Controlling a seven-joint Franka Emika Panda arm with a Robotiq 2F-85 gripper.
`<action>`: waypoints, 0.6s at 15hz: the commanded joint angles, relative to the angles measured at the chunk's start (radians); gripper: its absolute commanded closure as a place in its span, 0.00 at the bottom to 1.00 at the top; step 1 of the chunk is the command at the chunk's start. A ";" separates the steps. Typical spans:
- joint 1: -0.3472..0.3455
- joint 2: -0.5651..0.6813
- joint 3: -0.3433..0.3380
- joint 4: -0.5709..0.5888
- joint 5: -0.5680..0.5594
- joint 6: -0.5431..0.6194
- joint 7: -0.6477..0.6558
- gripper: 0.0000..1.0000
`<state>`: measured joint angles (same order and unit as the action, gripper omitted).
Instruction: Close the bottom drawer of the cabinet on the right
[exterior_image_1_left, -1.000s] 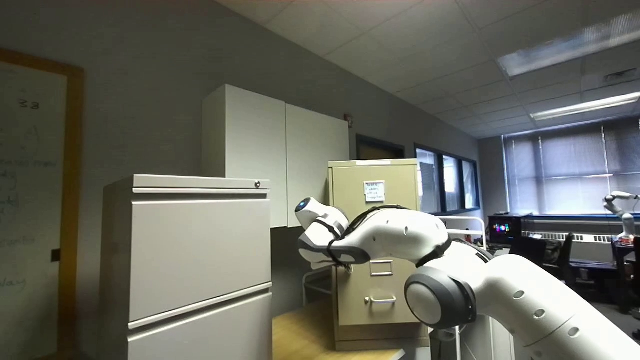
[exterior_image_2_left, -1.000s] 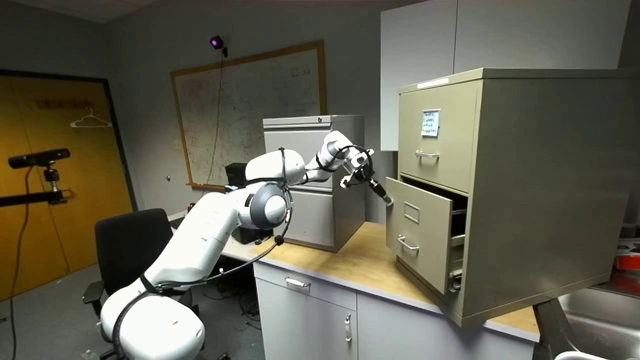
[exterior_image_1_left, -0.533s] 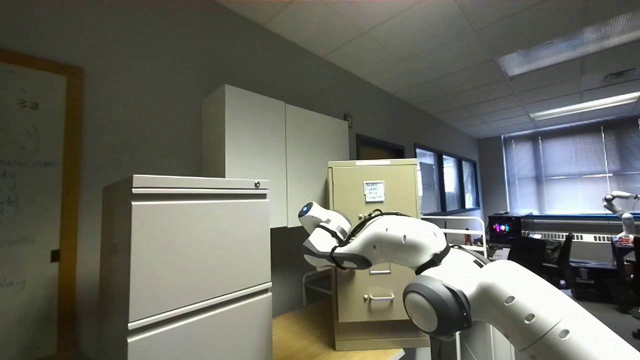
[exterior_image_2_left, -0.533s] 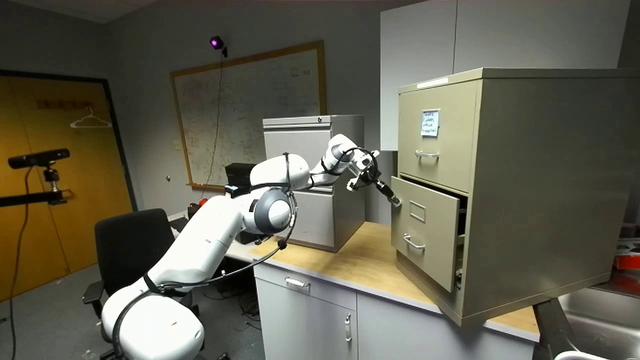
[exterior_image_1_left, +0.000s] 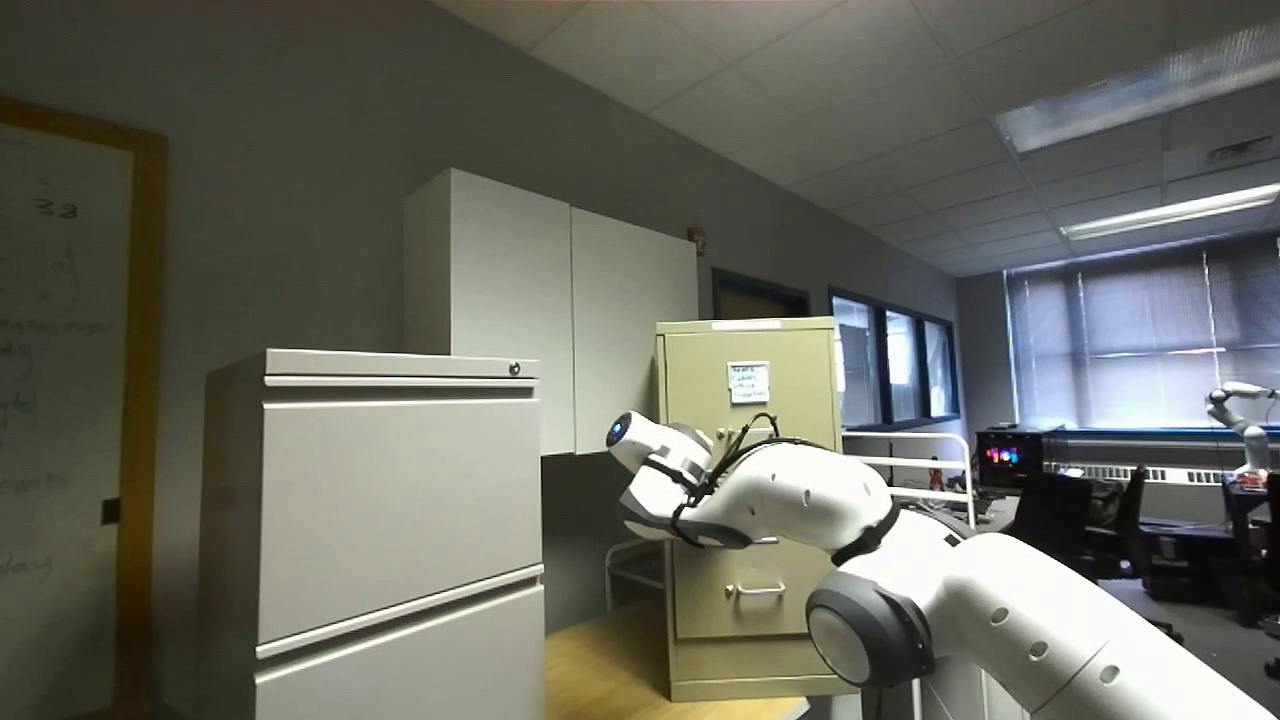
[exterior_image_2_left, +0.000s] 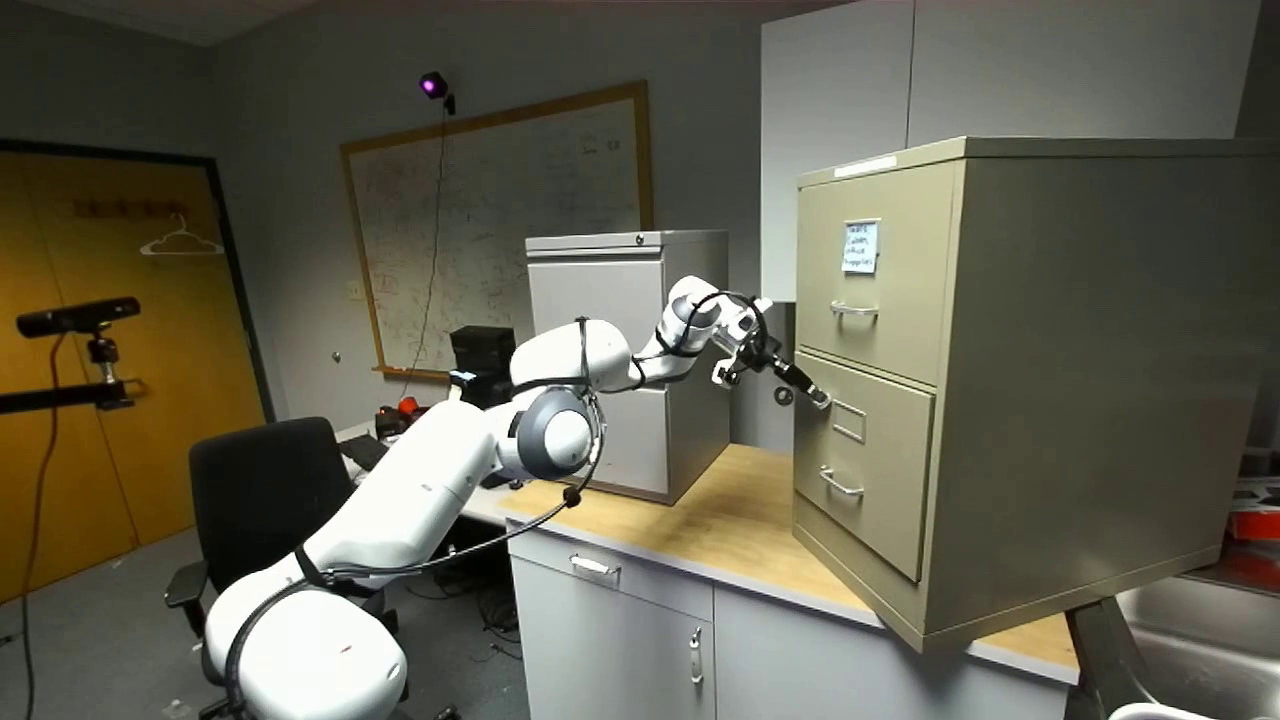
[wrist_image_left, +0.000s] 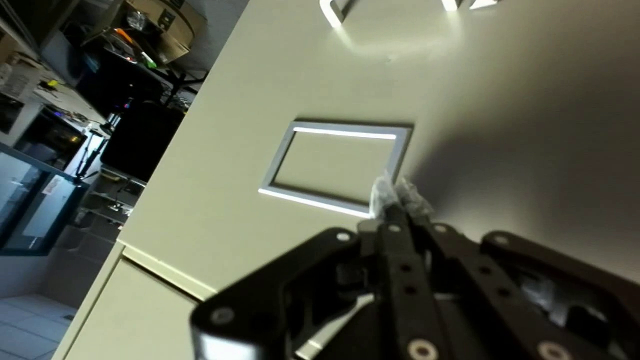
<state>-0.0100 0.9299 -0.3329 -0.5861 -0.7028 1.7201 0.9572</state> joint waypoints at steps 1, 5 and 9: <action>-0.046 0.066 -0.052 0.120 -0.041 0.053 0.008 1.00; -0.064 0.049 -0.034 0.116 -0.001 0.030 -0.040 1.00; -0.086 0.027 0.050 0.117 0.113 0.053 -0.159 1.00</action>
<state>-0.0414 0.9301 -0.3392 -0.5332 -0.6563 1.6819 0.8917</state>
